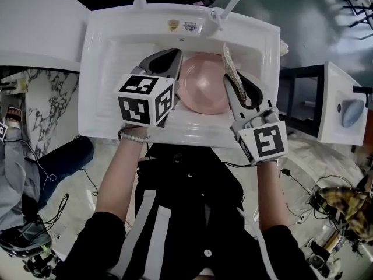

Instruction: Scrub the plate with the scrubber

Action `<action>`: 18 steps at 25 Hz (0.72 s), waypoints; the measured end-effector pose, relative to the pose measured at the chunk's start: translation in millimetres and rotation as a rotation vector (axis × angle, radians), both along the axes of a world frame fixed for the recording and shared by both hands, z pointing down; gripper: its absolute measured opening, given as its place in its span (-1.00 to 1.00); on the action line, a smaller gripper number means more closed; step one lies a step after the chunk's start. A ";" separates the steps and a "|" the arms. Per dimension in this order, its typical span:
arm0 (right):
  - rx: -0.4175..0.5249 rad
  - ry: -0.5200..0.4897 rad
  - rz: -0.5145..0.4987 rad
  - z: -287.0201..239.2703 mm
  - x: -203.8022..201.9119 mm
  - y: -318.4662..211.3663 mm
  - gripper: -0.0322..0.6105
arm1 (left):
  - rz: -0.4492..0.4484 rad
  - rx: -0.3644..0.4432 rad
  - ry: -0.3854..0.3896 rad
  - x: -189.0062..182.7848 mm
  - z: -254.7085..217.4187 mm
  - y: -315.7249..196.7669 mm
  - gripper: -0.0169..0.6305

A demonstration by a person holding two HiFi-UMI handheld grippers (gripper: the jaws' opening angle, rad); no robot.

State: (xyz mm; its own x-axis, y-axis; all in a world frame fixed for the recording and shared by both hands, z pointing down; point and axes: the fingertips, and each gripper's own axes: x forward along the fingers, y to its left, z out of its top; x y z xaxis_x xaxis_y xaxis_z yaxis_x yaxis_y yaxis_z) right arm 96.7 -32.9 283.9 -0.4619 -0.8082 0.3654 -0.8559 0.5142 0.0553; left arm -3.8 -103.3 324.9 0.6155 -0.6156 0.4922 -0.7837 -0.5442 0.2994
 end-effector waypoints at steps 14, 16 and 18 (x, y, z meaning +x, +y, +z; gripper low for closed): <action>0.143 -0.013 0.048 -52.2 12.2 18.6 -0.67 | 0.085 0.153 0.004 19.0 -76.7 35.7 -0.94; 0.142 -0.020 0.047 -54.6 11.8 22.0 -0.68 | 0.080 0.170 0.003 17.5 -83.5 38.0 -0.94; 0.139 -0.026 0.041 -55.1 10.4 23.7 -0.68 | 0.073 0.178 0.004 16.2 -86.9 39.4 -0.94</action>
